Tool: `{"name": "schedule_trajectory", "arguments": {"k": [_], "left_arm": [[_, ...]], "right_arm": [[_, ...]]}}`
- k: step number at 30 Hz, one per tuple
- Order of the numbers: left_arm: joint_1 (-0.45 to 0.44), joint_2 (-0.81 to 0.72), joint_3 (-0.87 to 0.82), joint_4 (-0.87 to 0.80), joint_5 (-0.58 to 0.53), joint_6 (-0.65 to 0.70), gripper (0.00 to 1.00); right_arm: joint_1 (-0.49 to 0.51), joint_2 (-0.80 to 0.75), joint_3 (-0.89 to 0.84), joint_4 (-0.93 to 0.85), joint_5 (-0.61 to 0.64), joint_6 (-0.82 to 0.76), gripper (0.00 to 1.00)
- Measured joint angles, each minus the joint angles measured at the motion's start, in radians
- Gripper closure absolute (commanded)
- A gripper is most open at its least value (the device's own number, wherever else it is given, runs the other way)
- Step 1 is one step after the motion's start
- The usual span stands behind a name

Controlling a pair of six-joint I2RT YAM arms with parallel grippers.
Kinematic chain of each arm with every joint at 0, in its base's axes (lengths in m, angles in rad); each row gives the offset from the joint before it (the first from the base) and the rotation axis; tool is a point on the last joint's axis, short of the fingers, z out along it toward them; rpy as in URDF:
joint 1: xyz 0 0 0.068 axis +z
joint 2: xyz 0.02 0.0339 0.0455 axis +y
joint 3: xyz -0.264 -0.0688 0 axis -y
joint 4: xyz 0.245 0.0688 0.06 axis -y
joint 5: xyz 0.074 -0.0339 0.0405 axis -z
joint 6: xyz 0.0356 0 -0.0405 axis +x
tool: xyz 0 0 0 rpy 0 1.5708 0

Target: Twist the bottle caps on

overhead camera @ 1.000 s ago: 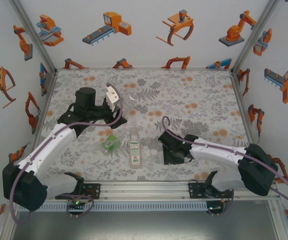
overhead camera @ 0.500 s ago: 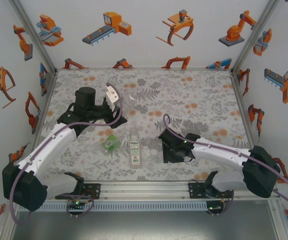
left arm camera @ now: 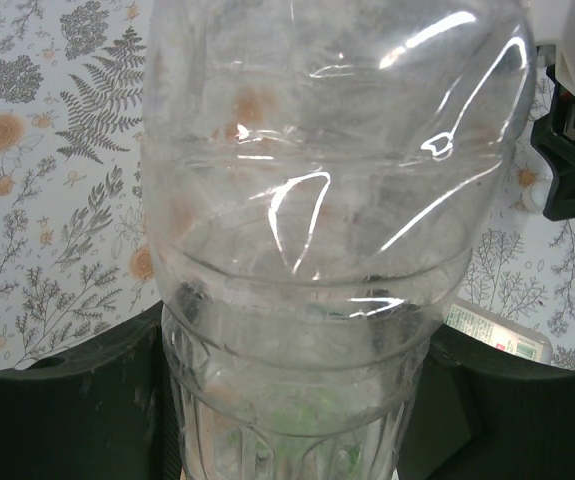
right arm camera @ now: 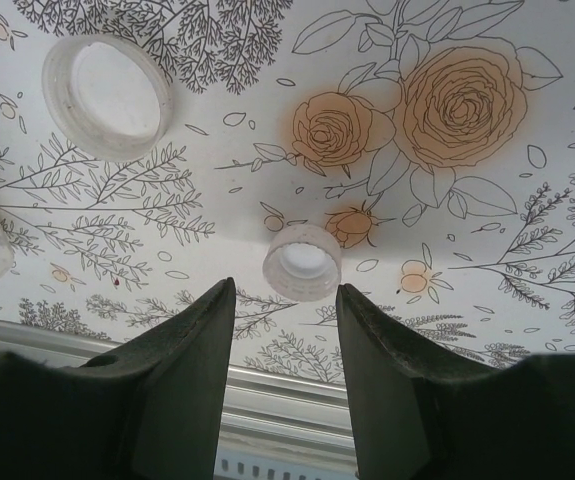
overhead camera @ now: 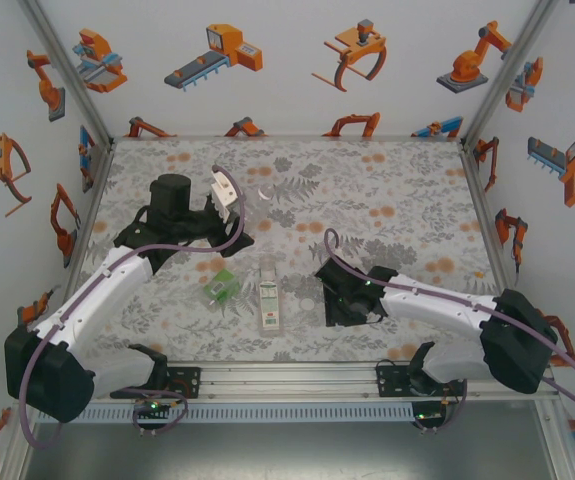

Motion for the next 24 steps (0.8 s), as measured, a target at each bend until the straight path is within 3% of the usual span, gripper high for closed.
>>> {"name": "schedule_trajectory", "arguments": {"k": [24], "left_arm": [[0.000,0.000,0.000,0.000,0.000,0.000,1.00]], "right_arm": [[0.000,0.025,0.000,0.018,0.000,0.000,0.57]]}}
